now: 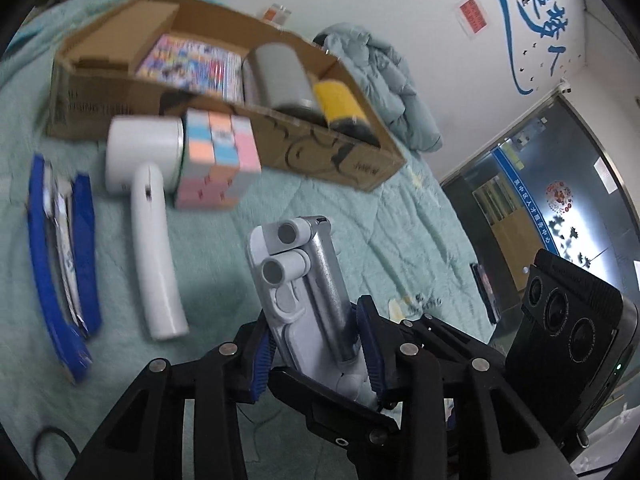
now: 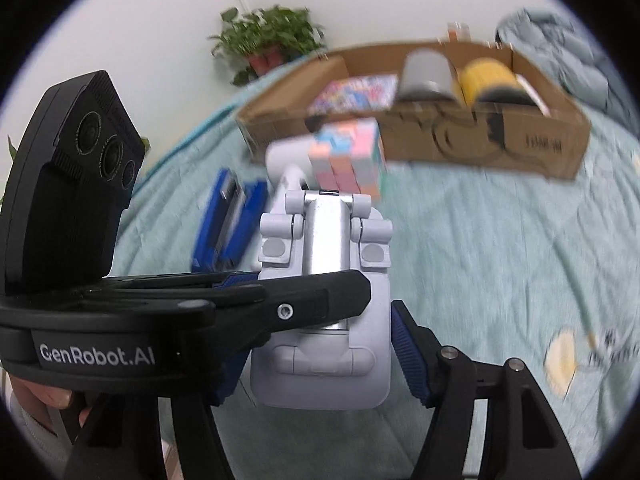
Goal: Organize rigid objects
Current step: 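Carry the phone stand into the box, lower it onto the board game, open right tool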
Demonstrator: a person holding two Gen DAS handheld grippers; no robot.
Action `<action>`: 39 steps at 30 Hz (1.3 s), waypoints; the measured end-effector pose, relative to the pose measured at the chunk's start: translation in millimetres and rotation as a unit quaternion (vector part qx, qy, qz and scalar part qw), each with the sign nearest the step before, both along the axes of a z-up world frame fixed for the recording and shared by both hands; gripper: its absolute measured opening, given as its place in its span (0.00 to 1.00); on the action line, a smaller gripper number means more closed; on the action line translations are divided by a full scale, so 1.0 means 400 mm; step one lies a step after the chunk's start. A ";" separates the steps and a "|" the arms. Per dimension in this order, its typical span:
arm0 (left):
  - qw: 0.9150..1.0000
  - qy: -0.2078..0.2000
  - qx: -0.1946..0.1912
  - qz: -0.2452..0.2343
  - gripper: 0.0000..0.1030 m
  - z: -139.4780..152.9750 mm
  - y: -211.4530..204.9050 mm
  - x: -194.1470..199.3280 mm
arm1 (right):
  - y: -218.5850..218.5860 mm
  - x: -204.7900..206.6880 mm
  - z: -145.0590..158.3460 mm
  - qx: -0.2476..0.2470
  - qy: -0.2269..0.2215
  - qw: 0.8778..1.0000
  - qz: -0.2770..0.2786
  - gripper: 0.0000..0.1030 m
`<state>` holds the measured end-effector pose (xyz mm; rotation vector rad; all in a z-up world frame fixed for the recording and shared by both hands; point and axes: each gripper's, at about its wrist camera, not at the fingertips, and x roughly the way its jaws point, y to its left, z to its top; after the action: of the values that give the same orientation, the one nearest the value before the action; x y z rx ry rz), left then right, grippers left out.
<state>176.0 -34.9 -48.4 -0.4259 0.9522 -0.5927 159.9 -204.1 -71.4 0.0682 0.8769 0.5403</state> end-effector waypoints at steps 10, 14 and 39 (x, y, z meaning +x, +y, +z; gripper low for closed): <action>0.998 -0.066 0.018 0.012 0.34 0.149 0.106 0.131 | 0.064 0.122 0.117 0.011 -0.057 0.998 0.014 0.63; 0.996 -0.080 0.035 0.011 0.34 0.219 0.145 0.256 | 0.091 0.222 0.158 0.018 -0.064 0.998 0.016 0.63; 0.996 0.061 0.071 0.004 0.34 0.068 0.249 0.674 | 0.156 0.561 0.010 0.074 0.113 0.990 -0.029 0.63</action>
<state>445.4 64.8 -21.4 -0.3410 1.1014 -0.4911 384.4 -141.7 -67.5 0.2938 1.0514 0.5492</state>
